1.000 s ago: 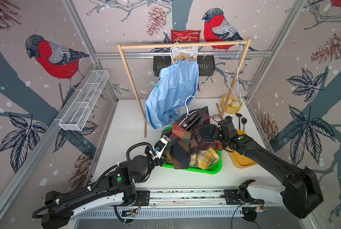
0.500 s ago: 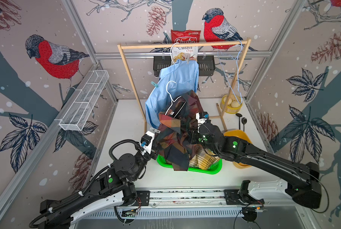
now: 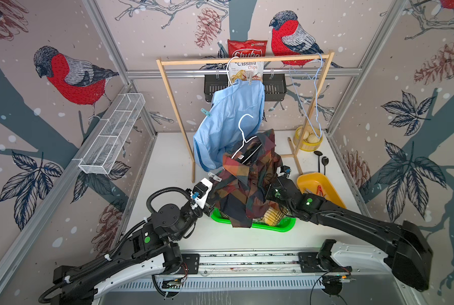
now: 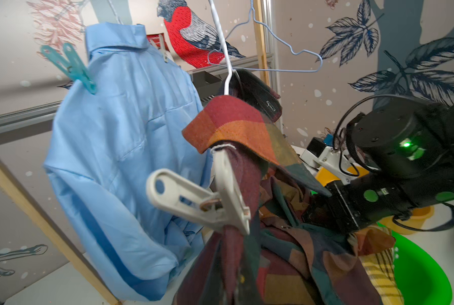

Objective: Remove the clothespins securing long-sleeve shirts to the hanger
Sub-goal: Adjust the long-sleeve shirt at the bin, then adjust the hanger.

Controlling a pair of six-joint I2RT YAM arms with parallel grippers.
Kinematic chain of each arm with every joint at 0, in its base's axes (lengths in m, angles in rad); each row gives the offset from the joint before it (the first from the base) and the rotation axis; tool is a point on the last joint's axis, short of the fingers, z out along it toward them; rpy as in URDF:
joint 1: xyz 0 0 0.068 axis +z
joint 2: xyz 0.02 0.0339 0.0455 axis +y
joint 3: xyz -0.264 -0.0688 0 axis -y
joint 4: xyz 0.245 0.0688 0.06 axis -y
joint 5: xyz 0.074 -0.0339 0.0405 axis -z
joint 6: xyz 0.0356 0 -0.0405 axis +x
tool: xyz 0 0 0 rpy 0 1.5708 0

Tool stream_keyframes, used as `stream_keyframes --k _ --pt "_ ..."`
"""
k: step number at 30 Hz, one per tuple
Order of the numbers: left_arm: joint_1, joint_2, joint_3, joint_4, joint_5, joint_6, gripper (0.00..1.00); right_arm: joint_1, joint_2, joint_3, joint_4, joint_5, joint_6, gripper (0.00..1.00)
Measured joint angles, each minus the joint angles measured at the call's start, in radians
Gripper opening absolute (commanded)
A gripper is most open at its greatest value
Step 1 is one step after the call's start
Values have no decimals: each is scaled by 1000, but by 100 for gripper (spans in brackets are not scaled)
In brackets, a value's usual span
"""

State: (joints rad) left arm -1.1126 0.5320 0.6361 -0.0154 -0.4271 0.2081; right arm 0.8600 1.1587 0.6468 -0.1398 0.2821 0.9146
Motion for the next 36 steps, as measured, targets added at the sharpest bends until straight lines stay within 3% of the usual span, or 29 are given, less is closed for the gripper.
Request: stream_keyframes --k 2,5,14,23,28,36 --pt "0 46 0 0 36 -1 0 -59 4 -55 27 -33 0 76" --pt "0 110 3 -1 67 0 0 -89 -47 -74 32 -65 -3 90" --pt "0 203 -4 8 87 2 0 -68 -374 73 -28 -40 -119 95" --pt "0 216 -32 14 133 0 0 -43 -306 191 -13 -20 -316 100" --pt "0 215 -41 26 147 -2 0 -45 -192 272 55 -29 -372 91" --pt "0 211 -45 29 170 -11 0 -45 -89 335 87 -68 -415 44"
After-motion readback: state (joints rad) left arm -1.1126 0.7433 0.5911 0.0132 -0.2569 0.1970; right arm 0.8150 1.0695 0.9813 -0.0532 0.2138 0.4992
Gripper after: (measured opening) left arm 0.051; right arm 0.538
